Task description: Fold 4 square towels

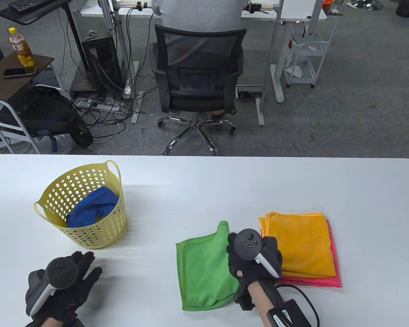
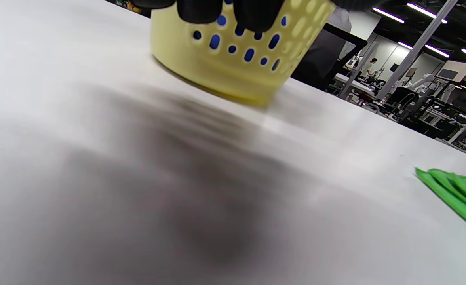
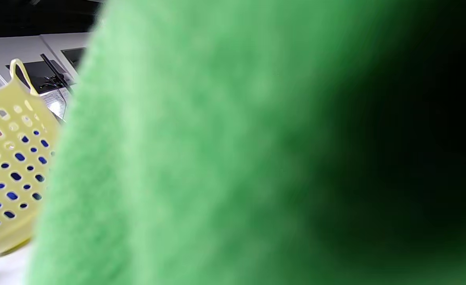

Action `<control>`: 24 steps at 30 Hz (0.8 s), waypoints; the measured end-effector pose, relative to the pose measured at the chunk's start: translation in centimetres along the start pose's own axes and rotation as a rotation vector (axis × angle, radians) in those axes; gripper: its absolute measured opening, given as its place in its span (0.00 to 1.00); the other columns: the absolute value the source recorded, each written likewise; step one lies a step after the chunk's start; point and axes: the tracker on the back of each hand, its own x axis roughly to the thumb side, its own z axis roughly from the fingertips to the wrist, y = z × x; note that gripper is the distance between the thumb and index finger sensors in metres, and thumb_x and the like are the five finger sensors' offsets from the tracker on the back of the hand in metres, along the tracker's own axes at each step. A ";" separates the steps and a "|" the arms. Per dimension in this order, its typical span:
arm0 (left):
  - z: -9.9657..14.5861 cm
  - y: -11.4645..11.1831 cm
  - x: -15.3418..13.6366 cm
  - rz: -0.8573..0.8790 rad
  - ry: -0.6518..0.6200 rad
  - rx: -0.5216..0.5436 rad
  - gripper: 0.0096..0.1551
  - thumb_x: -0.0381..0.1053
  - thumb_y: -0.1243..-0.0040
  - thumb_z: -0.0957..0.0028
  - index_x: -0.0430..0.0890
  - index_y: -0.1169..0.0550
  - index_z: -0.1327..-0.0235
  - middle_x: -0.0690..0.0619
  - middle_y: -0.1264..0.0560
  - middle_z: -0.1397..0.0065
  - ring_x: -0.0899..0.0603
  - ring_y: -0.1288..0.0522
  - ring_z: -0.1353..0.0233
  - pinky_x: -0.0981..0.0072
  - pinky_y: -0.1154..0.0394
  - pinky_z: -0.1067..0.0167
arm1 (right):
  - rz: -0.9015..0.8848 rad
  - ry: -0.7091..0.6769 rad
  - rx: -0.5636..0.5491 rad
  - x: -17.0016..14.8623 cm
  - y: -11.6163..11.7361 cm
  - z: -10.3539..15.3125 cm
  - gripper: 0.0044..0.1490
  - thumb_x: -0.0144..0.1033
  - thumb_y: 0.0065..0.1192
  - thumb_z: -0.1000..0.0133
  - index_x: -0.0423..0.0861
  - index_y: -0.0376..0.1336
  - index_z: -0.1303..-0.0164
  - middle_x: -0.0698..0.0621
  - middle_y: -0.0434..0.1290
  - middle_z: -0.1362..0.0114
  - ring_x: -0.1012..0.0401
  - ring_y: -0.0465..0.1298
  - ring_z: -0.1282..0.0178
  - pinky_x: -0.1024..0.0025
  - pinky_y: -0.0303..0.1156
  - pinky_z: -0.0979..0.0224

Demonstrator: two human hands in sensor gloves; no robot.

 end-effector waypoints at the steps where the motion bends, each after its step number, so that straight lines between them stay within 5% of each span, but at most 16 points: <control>1: 0.0 0.0 -0.1 0.000 0.005 -0.001 0.43 0.73 0.56 0.45 0.59 0.39 0.15 0.49 0.47 0.09 0.34 0.50 0.10 0.35 0.52 0.16 | 0.017 -0.003 0.005 0.3 -0.9 -0.5 0.27 0.30 0.56 0.41 0.39 0.62 0.31 0.38 0.79 0.49 0.64 0.81 0.77 0.71 0.81 0.72; 9: -0.4 -0.5 -0.3 -0.017 0.035 -0.017 0.43 0.73 0.56 0.45 0.60 0.39 0.15 0.49 0.47 0.09 0.34 0.49 0.10 0.35 0.52 0.16 | 0.070 -0.035 -0.090 2.9 -8.0 -1.7 0.27 0.29 0.56 0.41 0.38 0.62 0.31 0.37 0.79 0.51 0.63 0.81 0.80 0.72 0.81 0.75; 13: -0.4 -0.5 -0.3 -0.026 0.041 -0.015 0.43 0.73 0.56 0.46 0.60 0.39 0.15 0.49 0.47 0.09 0.34 0.49 0.10 0.35 0.52 0.16 | 0.014 0.009 -0.179 0.8 -12.0 -0.9 0.27 0.29 0.56 0.41 0.38 0.62 0.31 0.37 0.79 0.51 0.63 0.81 0.79 0.72 0.81 0.75; 18: -0.2 -0.3 -0.2 -0.033 0.039 0.006 0.43 0.73 0.56 0.46 0.60 0.39 0.15 0.49 0.47 0.09 0.34 0.49 0.10 0.35 0.52 0.16 | 0.012 0.168 -0.279 -7.7 -14.1 0.8 0.27 0.29 0.56 0.41 0.39 0.62 0.31 0.37 0.79 0.50 0.63 0.81 0.78 0.71 0.81 0.73; 24: -0.2 -0.4 0.0 -0.059 0.049 0.020 0.43 0.73 0.56 0.46 0.60 0.39 0.15 0.50 0.47 0.09 0.34 0.49 0.10 0.35 0.52 0.16 | 0.218 0.455 -0.201 -18.8 -10.0 -0.7 0.27 0.31 0.57 0.41 0.43 0.63 0.31 0.38 0.79 0.47 0.61 0.81 0.76 0.68 0.80 0.70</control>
